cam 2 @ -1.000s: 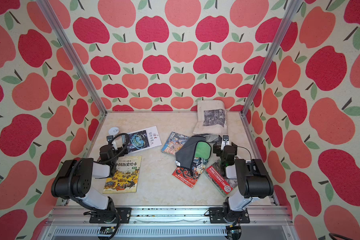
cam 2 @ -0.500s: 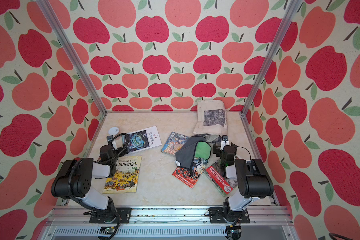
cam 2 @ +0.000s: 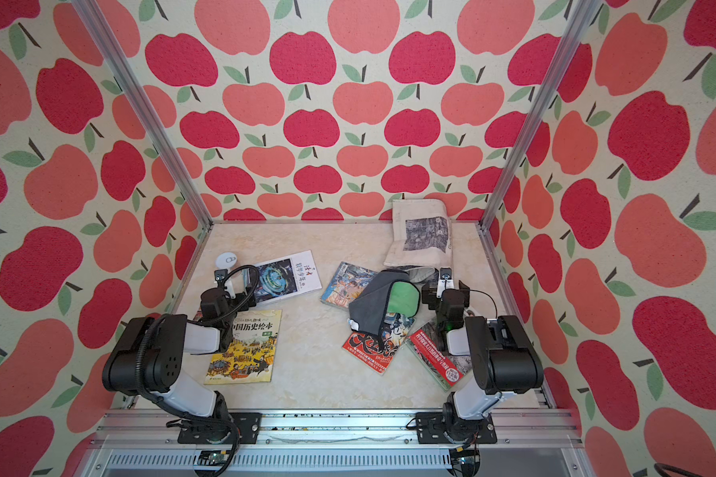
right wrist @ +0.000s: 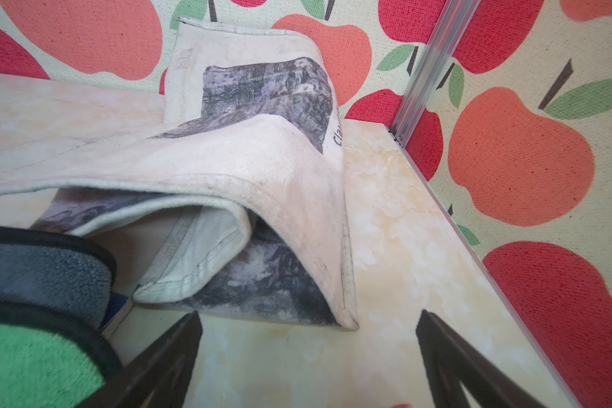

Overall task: Wipe the cover of the book
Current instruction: Pick up the cleaning item from the book.

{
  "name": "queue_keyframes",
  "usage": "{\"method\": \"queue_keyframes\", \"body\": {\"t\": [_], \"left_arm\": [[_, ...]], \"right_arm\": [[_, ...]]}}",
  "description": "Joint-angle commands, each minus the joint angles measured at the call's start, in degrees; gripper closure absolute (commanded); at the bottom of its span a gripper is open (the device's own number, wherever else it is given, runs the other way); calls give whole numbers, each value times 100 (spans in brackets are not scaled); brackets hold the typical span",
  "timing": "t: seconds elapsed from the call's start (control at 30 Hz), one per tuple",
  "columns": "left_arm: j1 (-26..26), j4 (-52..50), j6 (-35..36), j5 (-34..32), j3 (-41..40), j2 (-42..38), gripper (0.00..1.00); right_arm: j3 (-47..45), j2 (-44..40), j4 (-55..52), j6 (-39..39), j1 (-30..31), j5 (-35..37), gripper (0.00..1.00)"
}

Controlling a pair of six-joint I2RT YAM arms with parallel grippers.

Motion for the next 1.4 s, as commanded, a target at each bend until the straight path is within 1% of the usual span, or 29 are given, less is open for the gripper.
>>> {"method": "queue_keyframes", "body": {"t": [0.0,0.13,0.17,0.2,0.23,0.27,0.3,0.37,0.4,0.47,0.53,0.63,0.67,0.7,0.73,0.8,0.83,0.87,0.9,0.97,1.03,1.1,1.17,1.2,1.27,1.37], "left_arm": [[-12,29,106,-72,67,-7,1],[-19,81,103,-108,42,-11,1],[-61,158,139,-241,17,-8,1],[-140,176,151,-479,-9,-81,1],[-168,176,148,-566,-51,-187,1],[-241,13,199,-773,-25,-357,1],[-349,-477,248,-922,121,-598,1],[-485,-1329,377,-1000,435,-998,1],[-557,-1512,458,-1054,517,-1169,1],[-632,-1458,500,-1135,484,-1468,1],[-670,-1680,398,-1140,478,-1833,1],[-845,-2423,332,-1384,701,-2313,1],[-924,-2718,278,-1492,806,-2459,1],[-985,-2991,197,-1603,920,-2582,1],[-1032,-3371,32,-1693,1060,-2714,1],[-1049,-4180,-529,-1798,1368,-2952,1],[-1025,-4704,-951,-1850,1557,-2980,1],[-991,-5232,-1447,-1860,1730,-3156,1],[-942,-5723,-1971,-1831,1856,-3223,1],[-871,-6393,-2871,-1717,1935,-3355,1],[-865,-6788,-3574,-1549,1847,-3520,1],[-873,-7044,-4273,-1316,1640,-3721,1],[-889,-7344,-4963,-1188,1436,-3898,1],[-891,-7455,-5127,-1066,1341,-3992,1],[-929,-7727,-5230,-810,1246,-4142,1],[-1035,-8206,-5292,-374,1236,-4215,1]], "right_arm": [[-61,38,170,-79,51,150,1],[-89,45,277,-47,105,500,1],[-130,35,386,-72,144,638,1],[-194,-22,456,-112,162,573,1],[-273,-79,516,-101,163,532,1],[-350,-72,706,-131,174,498,1],[-419,-42,870,-162,195,500,1],[-446,-50,903,-171,209,522,1],[-442,-36,920,-170,208,517,1],[-449,-42,930,-170,207,518,1],[-450,-43,934,-170,207,518,1],[-561,-97,1088,-210,216,449,1],[-587,-155,1151,-273,262,533,1],[-563,-325,1062,-405,436,995,1],[-480,-613,724,-573,610,1273,1],[-234,-1239,-256,-771,791,1277,1],[-2,-1511,-862,-636,881,1535,1],[195,-1849,-1541,-271,910,1571,1],[400,-2170,-2318,92,910,1388,1],[800,-2603,-3580,560,955,1106,1],[1106,-2898,-4616,1039,1032,1202,1],[1449,-3107,-5707,1590,1038,1012,1],[1653,-3183,-6405,1997,1050,420,1],[1686,-3205,-6611,2166,1079,68,1],[1725,-3209,-6822,2281,1240,-422,1],[1914,-3000,-7207,2235,1714,-618,1]]}}
